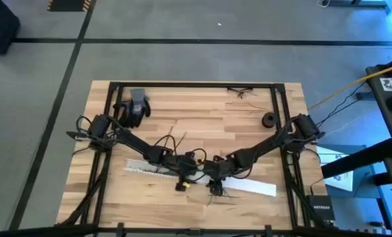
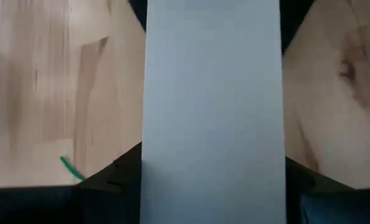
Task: Ziptie cables
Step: Close the white cable duct
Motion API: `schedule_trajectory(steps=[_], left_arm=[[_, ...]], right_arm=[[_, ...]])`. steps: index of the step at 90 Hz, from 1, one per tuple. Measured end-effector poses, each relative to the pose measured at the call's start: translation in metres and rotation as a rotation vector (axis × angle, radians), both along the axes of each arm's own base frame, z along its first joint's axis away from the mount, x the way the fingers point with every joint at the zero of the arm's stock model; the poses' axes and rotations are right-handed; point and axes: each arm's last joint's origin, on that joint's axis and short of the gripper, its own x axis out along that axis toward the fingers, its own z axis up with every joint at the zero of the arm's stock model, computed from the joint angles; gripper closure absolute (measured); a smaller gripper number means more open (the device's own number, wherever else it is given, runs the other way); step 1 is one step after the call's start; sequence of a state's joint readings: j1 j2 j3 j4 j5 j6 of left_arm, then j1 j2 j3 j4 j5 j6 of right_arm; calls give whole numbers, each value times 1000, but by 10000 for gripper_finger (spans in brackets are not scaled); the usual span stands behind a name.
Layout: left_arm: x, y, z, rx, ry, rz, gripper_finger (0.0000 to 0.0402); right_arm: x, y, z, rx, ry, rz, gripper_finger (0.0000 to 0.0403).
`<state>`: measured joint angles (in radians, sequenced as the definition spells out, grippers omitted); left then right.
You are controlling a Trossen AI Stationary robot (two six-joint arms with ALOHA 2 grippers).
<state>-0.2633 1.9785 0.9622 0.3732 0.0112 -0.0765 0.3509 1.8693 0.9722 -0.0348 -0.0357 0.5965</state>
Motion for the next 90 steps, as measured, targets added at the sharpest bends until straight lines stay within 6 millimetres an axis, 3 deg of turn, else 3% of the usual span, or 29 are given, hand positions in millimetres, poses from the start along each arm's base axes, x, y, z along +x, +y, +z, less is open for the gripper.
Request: schedule_trajectory(steps=[12, 36, 54, 62, 90], left_arm=[[-1, 2, 2, 20, 25, -10, 104], [-13, 5, 43, 51, 3, -13, 101], [-32, 10, 73, 154, 29, 126, 100], [-34, 12, 70, 175, 38, 148, 100], [-26, 11, 29, 180, 129, 166, 100]], right_arm=[[0, -1, 0, -12, 1, -4, 195], [-2, 0, -1, -2, 23, 11, 190], [-3, 0, -1, -1, 34, 16, 192], [-3, 0, -1, -1, 35, 17, 192], [-4, 0, -2, 8, 47, 24, 193]])
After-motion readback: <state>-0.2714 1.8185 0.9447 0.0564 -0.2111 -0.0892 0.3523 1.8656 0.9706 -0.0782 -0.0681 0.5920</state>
